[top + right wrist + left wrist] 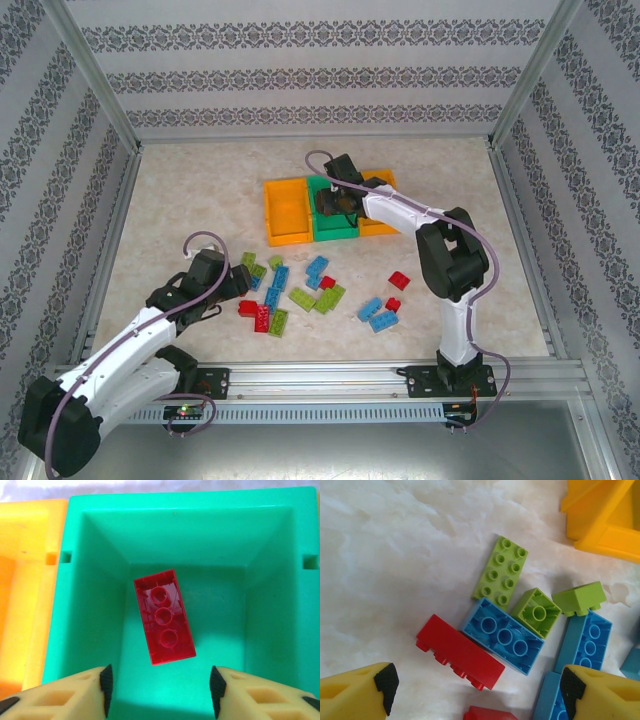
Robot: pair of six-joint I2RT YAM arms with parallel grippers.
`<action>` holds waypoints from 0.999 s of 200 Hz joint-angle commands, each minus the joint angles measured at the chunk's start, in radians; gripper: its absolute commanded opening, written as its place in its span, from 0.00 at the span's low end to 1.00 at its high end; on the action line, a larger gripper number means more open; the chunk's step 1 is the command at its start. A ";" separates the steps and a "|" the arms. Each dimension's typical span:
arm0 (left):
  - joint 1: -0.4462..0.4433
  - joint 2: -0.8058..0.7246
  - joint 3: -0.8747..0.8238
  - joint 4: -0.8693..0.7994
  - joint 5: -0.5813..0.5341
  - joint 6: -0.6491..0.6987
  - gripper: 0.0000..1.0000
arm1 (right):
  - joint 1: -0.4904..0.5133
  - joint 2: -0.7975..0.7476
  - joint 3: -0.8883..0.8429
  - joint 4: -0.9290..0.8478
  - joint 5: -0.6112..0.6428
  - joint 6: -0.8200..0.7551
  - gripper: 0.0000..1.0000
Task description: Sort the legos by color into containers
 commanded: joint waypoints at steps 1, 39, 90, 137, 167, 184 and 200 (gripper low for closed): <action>-0.030 0.006 0.022 -0.003 0.012 0.009 0.86 | 0.012 -0.053 -0.049 0.025 -0.011 0.000 0.63; -0.112 0.098 0.090 0.069 0.005 0.082 0.84 | 0.013 -0.188 -0.202 0.114 -0.011 0.032 0.72; -0.270 0.341 0.281 0.160 0.027 0.300 0.84 | 0.011 -0.343 -0.330 0.141 -0.037 0.014 0.80; -0.299 0.629 0.447 0.230 0.163 0.384 0.74 | -0.025 -0.444 -0.443 0.135 0.034 0.006 0.84; -0.301 0.744 0.518 0.202 0.188 0.391 0.72 | -0.083 -0.498 -0.523 0.139 -0.008 0.024 0.84; -0.307 0.785 0.540 0.193 0.207 0.385 0.67 | -0.105 -0.522 -0.556 0.142 -0.012 0.027 0.84; -0.317 0.808 0.554 0.192 0.195 0.383 0.67 | -0.120 -0.542 -0.580 0.144 -0.014 0.027 0.84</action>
